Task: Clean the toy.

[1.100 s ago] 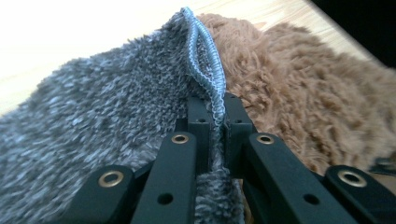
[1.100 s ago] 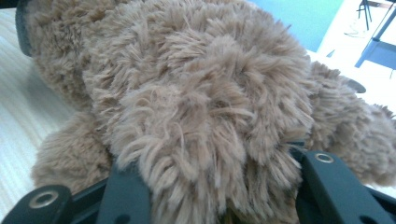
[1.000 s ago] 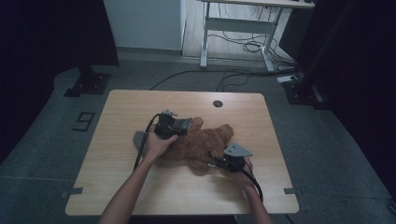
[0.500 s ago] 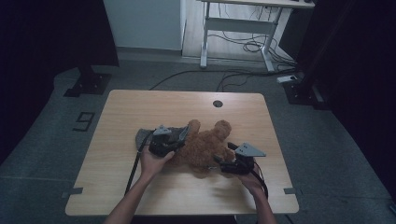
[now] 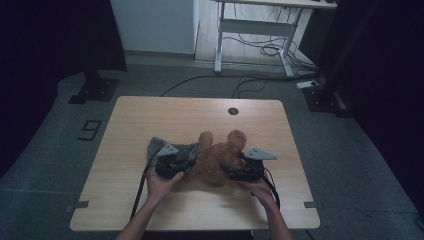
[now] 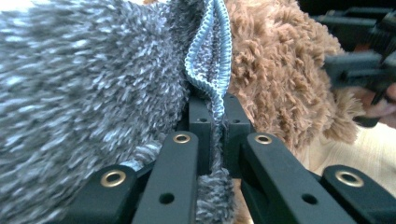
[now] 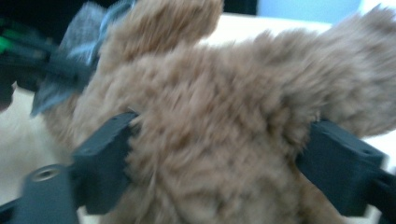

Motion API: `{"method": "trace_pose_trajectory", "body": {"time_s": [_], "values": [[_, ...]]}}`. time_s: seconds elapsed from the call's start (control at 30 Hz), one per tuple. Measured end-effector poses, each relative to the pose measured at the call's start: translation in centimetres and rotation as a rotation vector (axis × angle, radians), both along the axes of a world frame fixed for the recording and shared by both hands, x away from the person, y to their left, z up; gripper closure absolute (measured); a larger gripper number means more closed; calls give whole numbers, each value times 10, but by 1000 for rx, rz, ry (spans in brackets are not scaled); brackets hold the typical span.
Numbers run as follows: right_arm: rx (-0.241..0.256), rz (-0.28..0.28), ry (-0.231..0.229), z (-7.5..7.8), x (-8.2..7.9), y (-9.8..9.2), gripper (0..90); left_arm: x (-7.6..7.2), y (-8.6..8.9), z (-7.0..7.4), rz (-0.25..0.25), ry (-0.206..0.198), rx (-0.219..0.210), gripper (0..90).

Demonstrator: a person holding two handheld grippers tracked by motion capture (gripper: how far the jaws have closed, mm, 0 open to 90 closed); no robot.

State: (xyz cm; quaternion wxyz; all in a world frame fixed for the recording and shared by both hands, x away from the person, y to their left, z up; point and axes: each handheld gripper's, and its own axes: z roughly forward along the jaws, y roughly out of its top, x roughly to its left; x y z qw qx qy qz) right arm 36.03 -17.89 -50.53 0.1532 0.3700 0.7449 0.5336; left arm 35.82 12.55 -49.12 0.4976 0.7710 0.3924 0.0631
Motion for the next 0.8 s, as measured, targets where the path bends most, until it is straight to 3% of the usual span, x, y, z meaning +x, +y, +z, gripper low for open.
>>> {"method": "trace_pose_trajectory", "body": {"time_s": [0.1,0.2,0.3,0.4,0.53,0.63,0.73,0.8], "values": [[-15,43,-14,-13,-11,0,356,-5,-1,2,-6,3,3,852],[-40,65,-39,-14,-17,-2,458,-10,-2,12,-20,13,2,846],[-75,70,-73,-14,-23,-2,535,-12,-7,30,-27,-15,14,840],[-73,59,-98,-16,-25,-2,568,-14,-20,55,-42,-59,12,838],[-85,51,-140,-20,-31,0,582,-17,-59,82,-111,-117,14,839],[-120,45,-171,-18,-36,4,583,-13,-96,85,-160,-115,44,838],[-146,34,-199,-18,-41,7,585,3,-140,75,-197,-55,134,837],[-158,28,-216,-19,-43,8,588,14,-161,61,-197,-26,229,837]]}}
